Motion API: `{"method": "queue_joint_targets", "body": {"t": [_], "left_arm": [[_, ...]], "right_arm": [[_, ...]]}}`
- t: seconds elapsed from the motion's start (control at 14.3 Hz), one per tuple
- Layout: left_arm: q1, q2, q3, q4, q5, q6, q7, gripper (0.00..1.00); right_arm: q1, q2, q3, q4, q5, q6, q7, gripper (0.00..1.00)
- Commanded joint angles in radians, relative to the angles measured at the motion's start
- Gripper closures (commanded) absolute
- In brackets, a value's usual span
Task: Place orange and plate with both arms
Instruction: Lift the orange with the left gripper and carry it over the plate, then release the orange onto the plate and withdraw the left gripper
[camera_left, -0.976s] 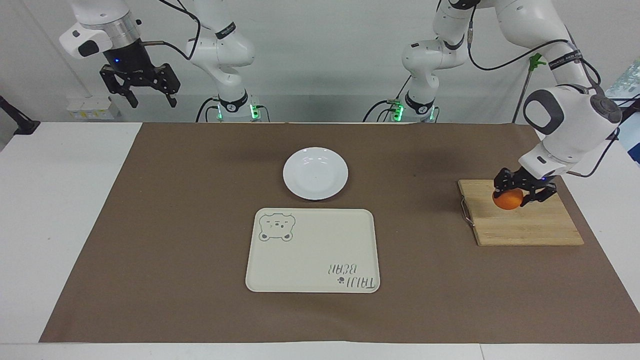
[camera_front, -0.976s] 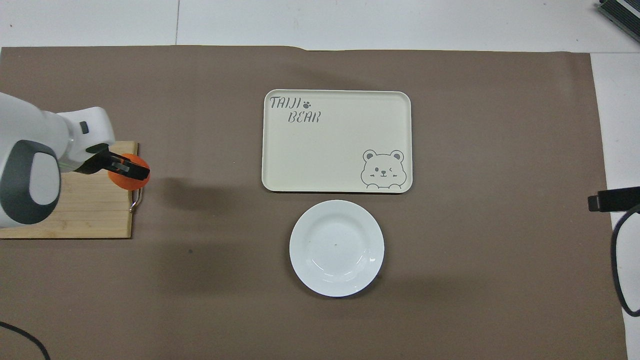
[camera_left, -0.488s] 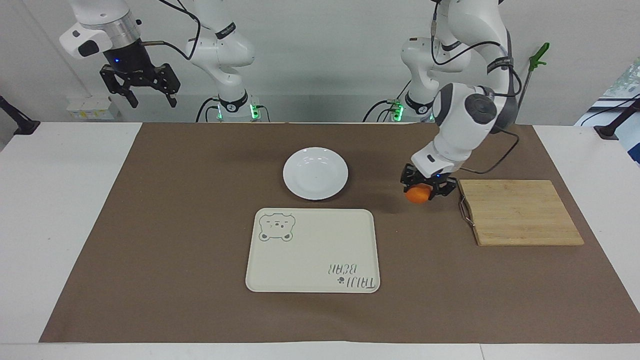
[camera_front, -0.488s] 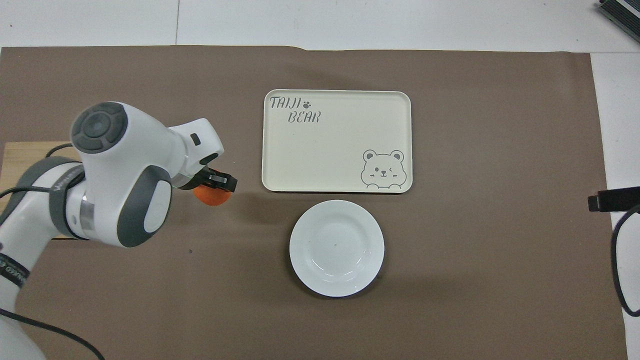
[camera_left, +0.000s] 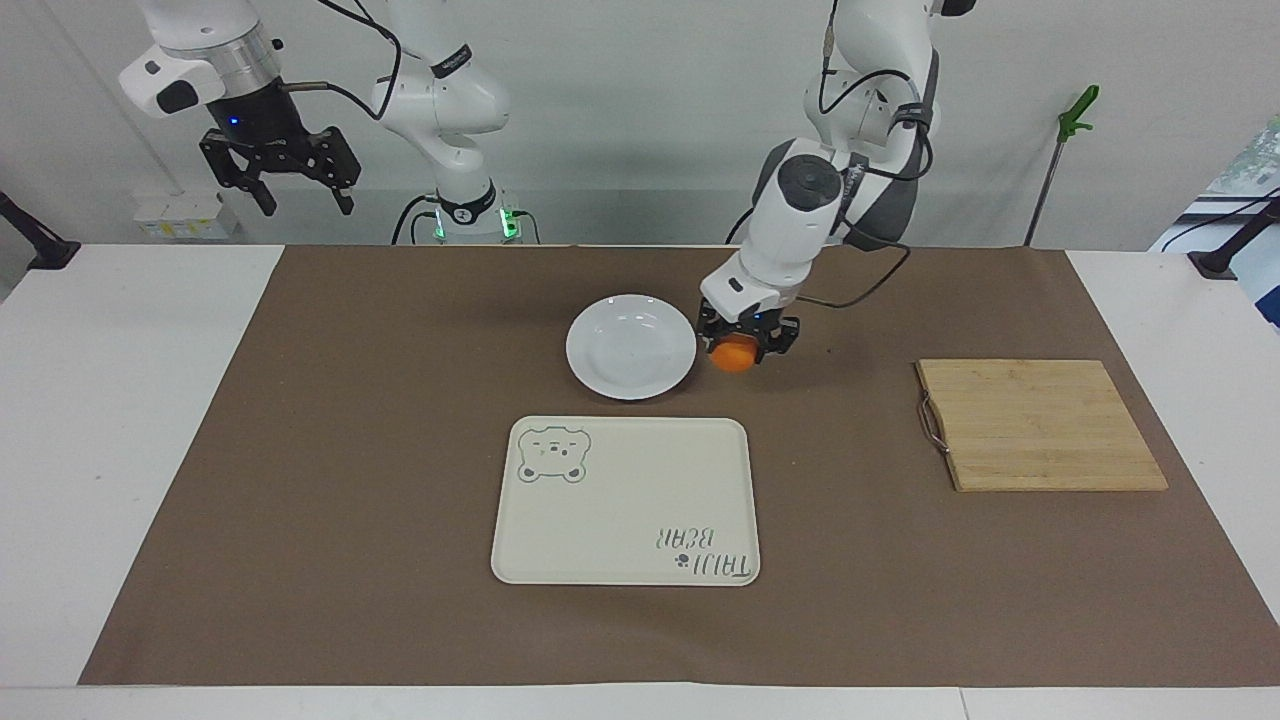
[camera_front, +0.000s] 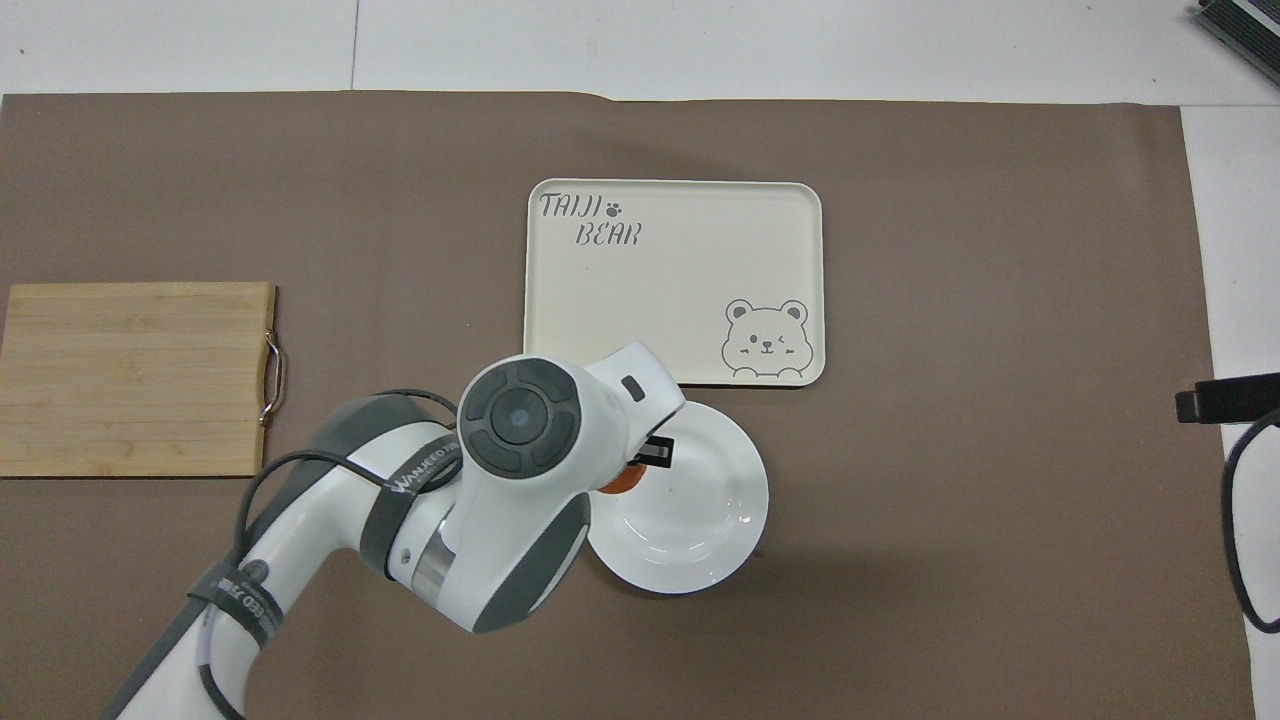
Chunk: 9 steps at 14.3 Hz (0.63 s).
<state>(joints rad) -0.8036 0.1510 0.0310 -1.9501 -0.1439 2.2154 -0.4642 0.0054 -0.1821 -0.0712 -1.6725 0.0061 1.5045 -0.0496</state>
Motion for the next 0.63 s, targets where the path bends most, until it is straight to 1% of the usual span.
{"method": "queue_joint_targets", "body": {"t": [0.0, 0.14, 0.28, 0.35, 0.49, 0.56], "left_arm": [[-0.092, 0.036, 0.023, -0.035, -0.016, 0.127, -0.048, 1.00], [-0.135, 0.093, 0.024, -0.038, -0.017, 0.142, -0.045, 1.00], [-0.123, 0.148, 0.024, -0.038, -0.016, 0.199, -0.033, 1.00], [-0.115, 0.150, 0.024, -0.038, -0.016, 0.190, -0.031, 0.89], [-0.114, 0.150, 0.026, -0.036, -0.017, 0.161, -0.034, 0.46], [-0.115, 0.148, 0.026, -0.036, -0.016, 0.147, -0.036, 0.21]], "right_arm": [[-0.005, -0.008, 0.005, -0.001, -0.009, -0.001, -0.021, 0.00], [-0.005, -0.008, 0.005, -0.001, -0.009, -0.001, -0.021, 0.00], [-0.005, -0.008, 0.005, -0.001, -0.009, -0.001, -0.021, 0.00], [-0.005, -0.008, 0.005, -0.001, -0.011, -0.001, -0.019, 0.00], [-0.016, -0.008, -0.002, -0.001, -0.012, -0.003, -0.021, 0.00], [-0.018, -0.008, -0.006, -0.001, -0.012, -0.003, -0.021, 0.00]]}}
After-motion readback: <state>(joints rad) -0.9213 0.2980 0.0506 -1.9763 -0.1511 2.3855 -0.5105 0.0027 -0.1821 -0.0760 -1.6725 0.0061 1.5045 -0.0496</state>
